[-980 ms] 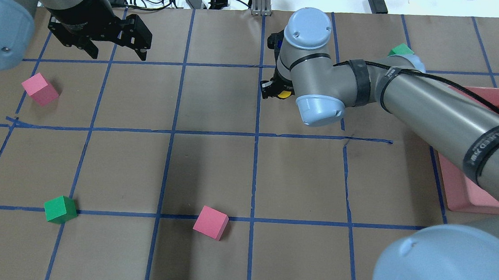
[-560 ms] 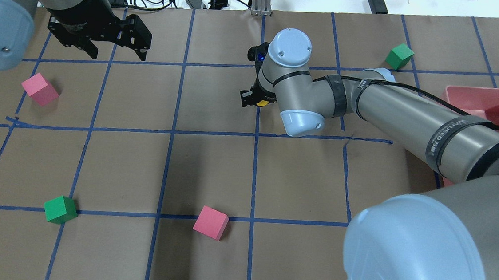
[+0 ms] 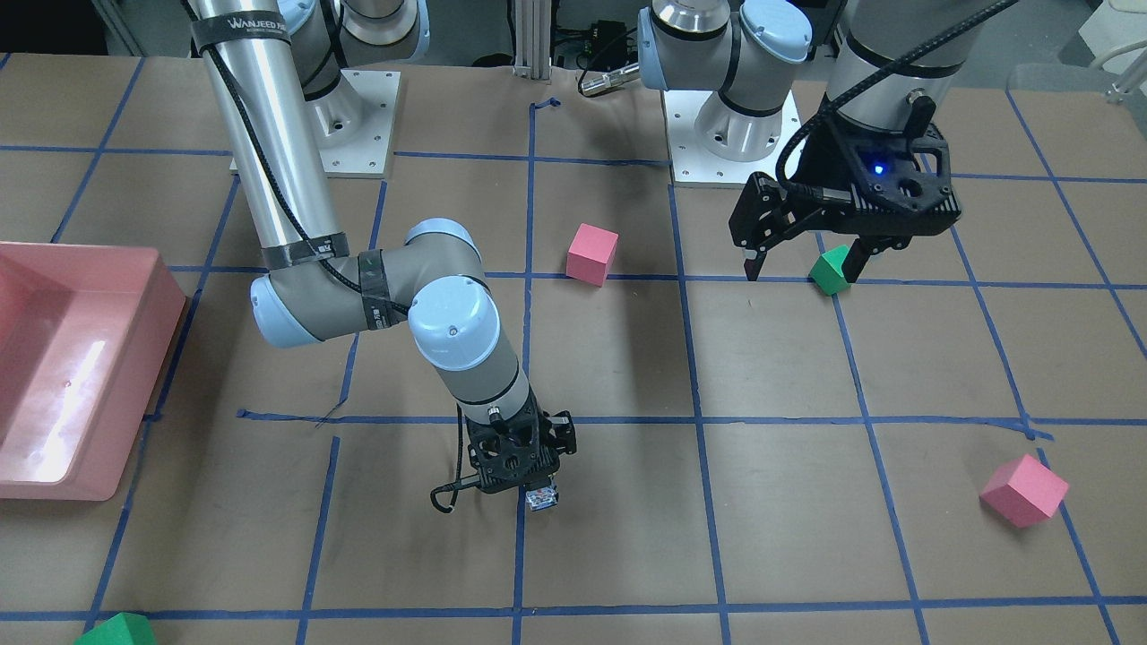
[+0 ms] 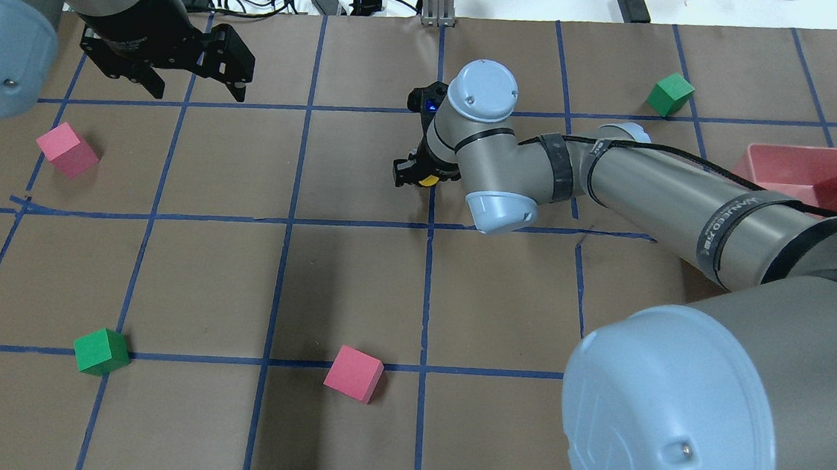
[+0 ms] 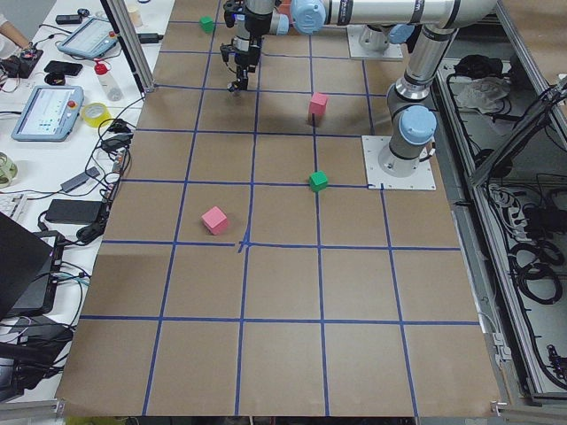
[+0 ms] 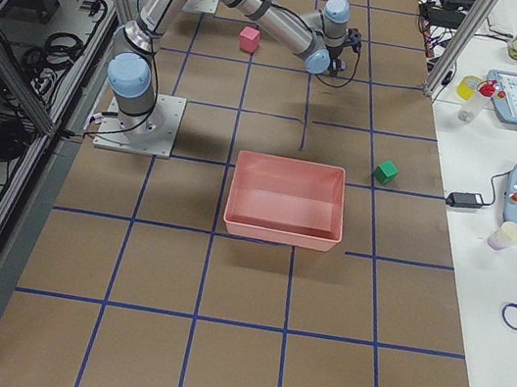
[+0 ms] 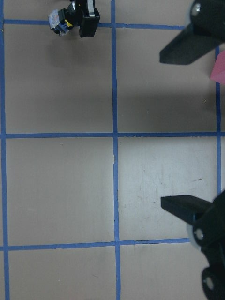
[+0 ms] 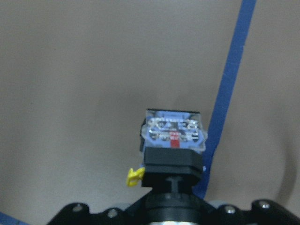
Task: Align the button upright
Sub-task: 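Carry the switch to the table center and lower it with the right gripper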
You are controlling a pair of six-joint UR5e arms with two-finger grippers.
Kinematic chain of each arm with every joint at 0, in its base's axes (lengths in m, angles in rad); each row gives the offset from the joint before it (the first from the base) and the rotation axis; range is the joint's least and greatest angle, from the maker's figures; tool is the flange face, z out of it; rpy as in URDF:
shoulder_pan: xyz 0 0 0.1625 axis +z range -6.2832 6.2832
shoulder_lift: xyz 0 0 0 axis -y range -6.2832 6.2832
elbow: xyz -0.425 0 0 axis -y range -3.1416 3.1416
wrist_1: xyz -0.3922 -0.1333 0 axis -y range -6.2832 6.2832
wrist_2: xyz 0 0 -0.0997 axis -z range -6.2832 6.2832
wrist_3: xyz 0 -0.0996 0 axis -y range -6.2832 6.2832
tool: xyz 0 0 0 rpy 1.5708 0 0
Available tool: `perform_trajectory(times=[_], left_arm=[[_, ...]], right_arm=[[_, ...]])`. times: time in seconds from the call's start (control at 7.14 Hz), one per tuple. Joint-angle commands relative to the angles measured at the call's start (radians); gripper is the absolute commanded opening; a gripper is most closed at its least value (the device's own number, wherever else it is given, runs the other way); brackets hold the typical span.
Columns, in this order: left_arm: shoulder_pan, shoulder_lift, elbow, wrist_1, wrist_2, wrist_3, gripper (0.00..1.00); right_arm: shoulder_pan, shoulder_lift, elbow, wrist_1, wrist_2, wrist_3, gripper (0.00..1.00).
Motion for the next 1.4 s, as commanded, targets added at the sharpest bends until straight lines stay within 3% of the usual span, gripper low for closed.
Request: perform_trajectory(times=[0.0,0.28,0.42,0.56,0.84,1.12,1.26], left_arm=[[0.0,0.0,0.0,0.0,0.0,0.0,1.0],[0.0,0.0,0.0,0.0,0.0,0.0,1.0],[0.0,0.002,-0.002,0.0,0.0,0.0,1.0],[0.0,0.002,-0.003,0.0,0.0,0.0,1.0],[-0.002,0.002,-0.005,0.002,-0.002,0.0,1.0],[0.0,0.002,-0.003,0.002,-0.002,0.002,1.0],[-0.002,-0.005,0.003,0.0,-0.002,0.002,1.0]], right_arm=[[0.0,0.017,-0.014,0.0,0.016,-0.001,0.0],[0.0,0.018,-0.012,0.006,0.016,-0.001,0.0],[0.0,0.018,-0.012,0.011,0.016,-0.001,0.26],[0.0,0.018,-0.008,0.012,0.017,0.004,0.77],[0.0,0.017,-0.006,0.04,0.065,0.091,0.81],[0.021,0.012,-0.014,0.065,0.067,0.102,1.0],[0.023,0.006,-0.014,0.069,0.067,0.117,1.0]])
